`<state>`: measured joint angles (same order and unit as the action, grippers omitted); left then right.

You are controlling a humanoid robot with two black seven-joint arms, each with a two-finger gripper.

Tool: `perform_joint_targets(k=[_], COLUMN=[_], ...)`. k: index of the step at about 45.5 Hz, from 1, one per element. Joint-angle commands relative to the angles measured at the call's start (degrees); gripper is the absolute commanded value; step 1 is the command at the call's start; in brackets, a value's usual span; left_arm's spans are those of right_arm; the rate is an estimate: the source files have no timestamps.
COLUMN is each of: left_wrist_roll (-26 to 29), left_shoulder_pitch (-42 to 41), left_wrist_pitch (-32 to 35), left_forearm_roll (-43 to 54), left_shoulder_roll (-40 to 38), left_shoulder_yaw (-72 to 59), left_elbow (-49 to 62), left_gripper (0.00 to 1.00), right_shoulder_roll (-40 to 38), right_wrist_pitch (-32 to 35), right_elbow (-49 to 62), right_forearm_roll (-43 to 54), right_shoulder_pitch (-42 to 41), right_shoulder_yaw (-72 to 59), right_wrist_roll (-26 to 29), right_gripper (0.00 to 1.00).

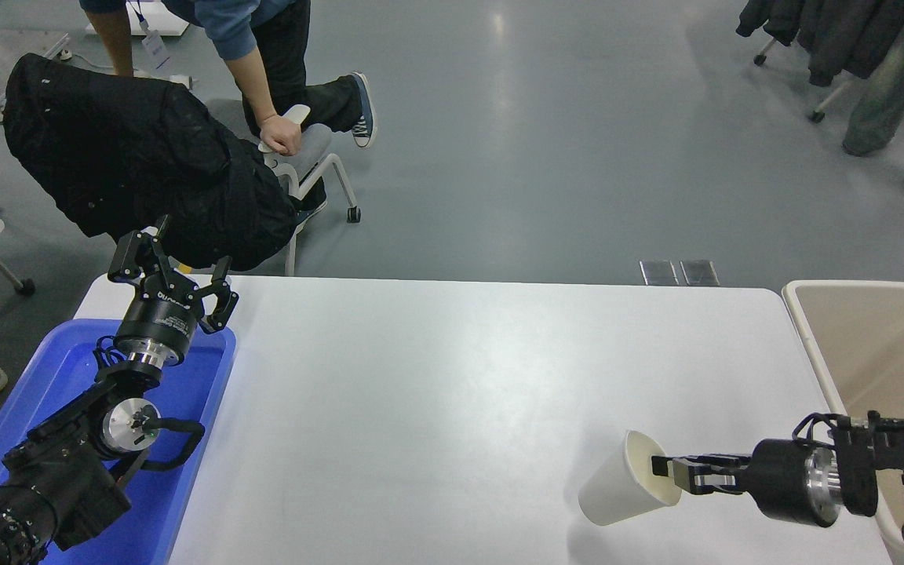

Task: Dispose of the paper cup in the dustbin

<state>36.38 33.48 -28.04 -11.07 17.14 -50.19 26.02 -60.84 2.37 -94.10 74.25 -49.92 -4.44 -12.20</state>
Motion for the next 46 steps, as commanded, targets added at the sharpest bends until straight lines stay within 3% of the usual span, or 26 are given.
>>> perform_joint_targets(k=[1, 30, 36, 46], left_wrist_roll=[0.00, 0.00, 0.00, 0.00], left_shoulder_pitch=[-0.09, -0.17, -0.17, -0.17], left_wrist_pitch=[0.00, 0.00, 0.00, 0.00], left_forearm_roll=[0.00, 0.00, 0.00, 0.00], left_shoulder_roll=[0.00, 0.09, 0.09, 0.09], left_shoulder_yaw=[-0.08, -0.17, -0.26, -0.26], left_elbow=[0.00, 0.08, 0.08, 0.08], left_gripper=[1.00, 1.00, 1.00, 1.00], right_shoulder_roll=[-8.50, -25.47, -26.44, -26.62], right_wrist_pitch=[3.51, 21.80, 21.19, 21.10], right_elbow=[-5.39, -5.22, 0.83, 20.42], right_forearm_roll=[-2.70, -13.60, -19.04, -34.94], right_shoulder_pitch=[-5.89, -29.80, -29.98, -28.05], right_shoulder_yaw=[0.31, 0.57, 0.40, -1.62], right_wrist_roll=[-0.02, 0.16, 0.42, 0.42], right_gripper=[0.00, 0.00, 0.00, 0.00])
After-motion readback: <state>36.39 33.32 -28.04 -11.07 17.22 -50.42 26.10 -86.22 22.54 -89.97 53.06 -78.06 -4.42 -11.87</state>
